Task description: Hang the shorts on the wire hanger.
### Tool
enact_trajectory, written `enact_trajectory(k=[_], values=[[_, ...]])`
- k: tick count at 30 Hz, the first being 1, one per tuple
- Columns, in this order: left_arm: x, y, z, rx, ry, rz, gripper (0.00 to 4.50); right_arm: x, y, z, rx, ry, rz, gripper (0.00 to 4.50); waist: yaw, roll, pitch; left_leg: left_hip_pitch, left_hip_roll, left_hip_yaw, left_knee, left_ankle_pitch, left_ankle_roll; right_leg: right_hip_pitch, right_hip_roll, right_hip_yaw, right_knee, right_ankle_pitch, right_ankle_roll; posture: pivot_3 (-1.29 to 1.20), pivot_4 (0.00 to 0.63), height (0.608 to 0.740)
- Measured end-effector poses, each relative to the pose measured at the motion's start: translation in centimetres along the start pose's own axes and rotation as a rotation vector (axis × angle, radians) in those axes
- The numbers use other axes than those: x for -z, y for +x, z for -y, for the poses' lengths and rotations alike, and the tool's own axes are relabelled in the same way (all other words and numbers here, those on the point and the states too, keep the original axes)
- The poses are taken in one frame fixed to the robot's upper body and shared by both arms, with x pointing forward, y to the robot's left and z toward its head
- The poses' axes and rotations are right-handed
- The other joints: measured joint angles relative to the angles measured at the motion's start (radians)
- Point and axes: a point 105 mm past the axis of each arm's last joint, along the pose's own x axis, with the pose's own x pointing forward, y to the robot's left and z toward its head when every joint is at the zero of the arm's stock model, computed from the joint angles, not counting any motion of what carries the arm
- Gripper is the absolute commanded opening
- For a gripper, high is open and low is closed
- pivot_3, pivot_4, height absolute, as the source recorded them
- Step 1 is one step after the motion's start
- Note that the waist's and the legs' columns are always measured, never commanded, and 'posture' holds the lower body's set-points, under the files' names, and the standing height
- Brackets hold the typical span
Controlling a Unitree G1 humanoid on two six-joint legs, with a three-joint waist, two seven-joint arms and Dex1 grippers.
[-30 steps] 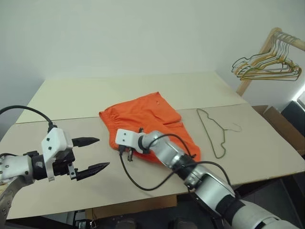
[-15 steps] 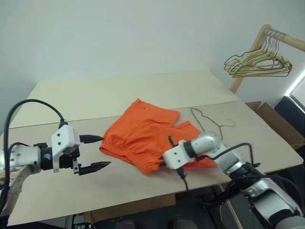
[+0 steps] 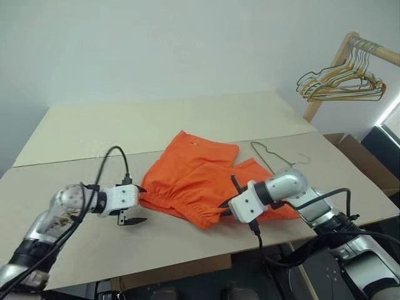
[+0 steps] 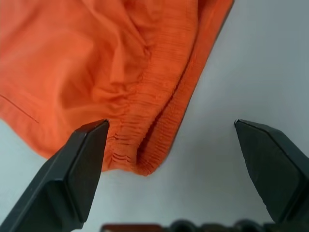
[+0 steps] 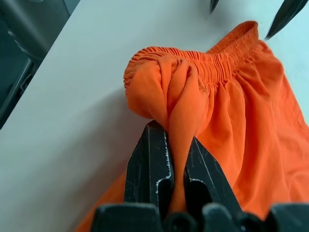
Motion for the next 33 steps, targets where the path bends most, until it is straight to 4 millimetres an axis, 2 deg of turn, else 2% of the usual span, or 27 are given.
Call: enact_trajectory(k=[3,7,15,17,20,26,30,31,33], values=[[-0.2,0.9,-1.3,-0.023,0.084,-0.008,3.9,0.0,-0.1,-0.2,0.001,0.011,-0.004,0.0,0.0,0.001,-0.001,0.001,-0.002,0.0,0.002,-0.001,0.002,0.002,-0.003,0.0,0.0,0.001,0.001,-0.06,0.0,0.74],[-0.3,2.1,-2.2,-0.034,0.144,-0.007,2.68,0.0,-0.4,-0.3,0.013,0.019,-0.008,0.0,-0.006,0.001,-0.001,0.001,-0.003,0.0,0.005,-0.002,0.004,0.002,-0.005,0.0,0.001,0.001,0.003,-0.08,0.0,0.74],[0.5,2.2,-2.3,-0.037,0.142,-0.016,0.21,0.2,-0.8,-0.3,0.038,0.036,-0.022,0.0,-0.028,0.001,-0.001,0.0,-0.002,0.0,0.006,-0.002,0.004,0.002,-0.004,0.0,0.002,0.002,0.003,-0.07,0.0,0.74],[0.4,2.2,-2.3,-0.043,0.135,-0.009,0.03,0.2,-0.7,-0.3,0.043,0.036,-0.023,0.0,-0.029,0.001,-0.001,0.0,-0.003,0.0,0.006,-0.003,0.005,0.002,-0.004,0.001,0.002,0.001,0.004,-0.07,0.0,0.74],[0.4,1.9,-2.0,-0.044,0.131,-0.005,0.0,0.4,-0.7,-0.3,0.041,0.038,-0.033,0.72,-0.031,0.001,-0.001,0.0,-0.003,0.0,0.006,-0.003,0.005,0.001,-0.005,0.001,0.001,0.001,0.004,-0.06,0.0,0.74],[0.7,0.8,-1.0,-0.046,0.103,-0.022,0.0,0.7,-0.7,-0.7,0.024,0.059,-0.05,2.92,-0.041,0.001,-0.001,0.0,-0.002,0.0,0.006,-0.003,0.006,0.001,-0.005,0.002,0.001,0.001,0.005,-0.04,0.0,0.74],[0.3,0.2,0.0,-0.055,0.068,-0.02,0.0,0.8,-1.0,-1.1,0.007,0.069,-0.076,4.21,-0.042,0.001,-0.001,0.0,-0.002,0.0,0.006,-0.004,0.006,0.001,-0.005,0.002,0.001,0.0,0.005,-0.04,0.0,0.74],[0.2,-0.1,0.4,-0.057,0.057,-0.022,0.0,0.7,-1.1,-1.5,-0.006,0.076,-0.084,4.48,-0.042,0.001,-0.001,0.0,-0.002,0.0,0.006,-0.004,0.006,0.001,-0.006,0.002,0.001,0.0,0.006,-0.04,0.0,0.74],[-0.1,-1.0,1.3,-0.054,0.032,-0.025,0.0,0.2,-1.8,-2.2,-0.027,0.108,-0.092,4.48,-0.043,0.001,-0.001,-0.001,-0.002,0.0,0.006,-0.004,0.007,0.0,-0.006,0.002,0.001,0.0,0.006,-0.04,0.0,0.74]])
